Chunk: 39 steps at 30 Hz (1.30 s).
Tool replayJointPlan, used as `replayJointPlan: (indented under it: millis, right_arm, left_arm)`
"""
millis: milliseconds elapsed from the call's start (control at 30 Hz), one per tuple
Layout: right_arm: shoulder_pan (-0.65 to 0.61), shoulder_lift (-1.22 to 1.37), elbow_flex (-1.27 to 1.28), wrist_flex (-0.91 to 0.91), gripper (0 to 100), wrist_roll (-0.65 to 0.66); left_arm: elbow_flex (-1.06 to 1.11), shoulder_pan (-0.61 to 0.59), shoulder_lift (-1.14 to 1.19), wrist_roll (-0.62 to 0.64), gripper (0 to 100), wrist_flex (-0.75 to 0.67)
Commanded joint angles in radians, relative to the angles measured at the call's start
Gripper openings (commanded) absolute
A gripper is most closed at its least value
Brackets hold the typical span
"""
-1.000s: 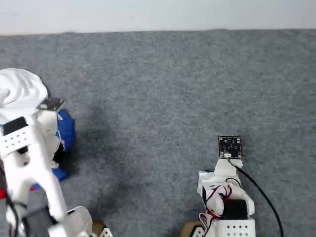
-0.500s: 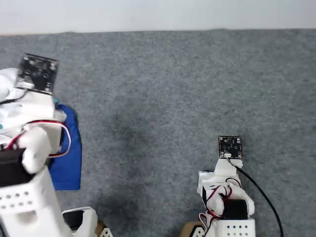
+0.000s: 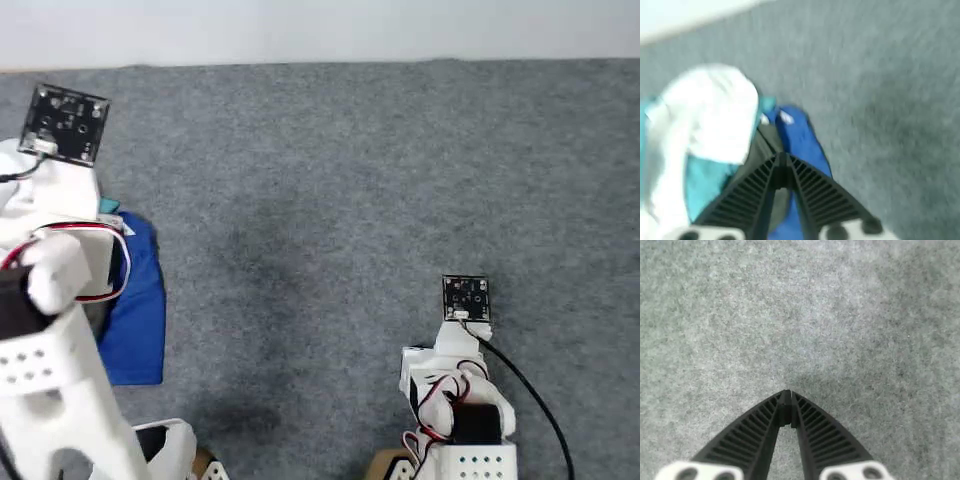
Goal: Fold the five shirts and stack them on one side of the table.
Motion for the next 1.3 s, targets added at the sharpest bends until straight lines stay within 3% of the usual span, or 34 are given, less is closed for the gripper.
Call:
replayJointPlan:
  millis: [0,467,767,1133,1267]
  right_arm:
    - [-0.002,-0.004,0.015,0.001,0.9,-0.008]
    - [-0.002,-0.004,0.015,0.001,0.9,-0.005]
    - [-0.002,-0.004,0.015,0.001,0.9,-0.005]
    - [-0.002,-0.004,0.015,0.001,0.9,-0.003]
    - [-0.002,-0.004,0.015,0.001,0.9,-0.003]
  left_arm:
    - [0.189,-0.029,-0.043,-0.052,0,0.023]
    - [0.742,-0.141,-0.101,-0.201,1,-0.238]
    - [0.639,-0.382,-0.098,-0.276,18,-0.39]
    - [0.615,-0.588,0.008,-0.365,18,-0.598]
    - [0.615,-0.589,0.064,-0.37,18,-0.557]
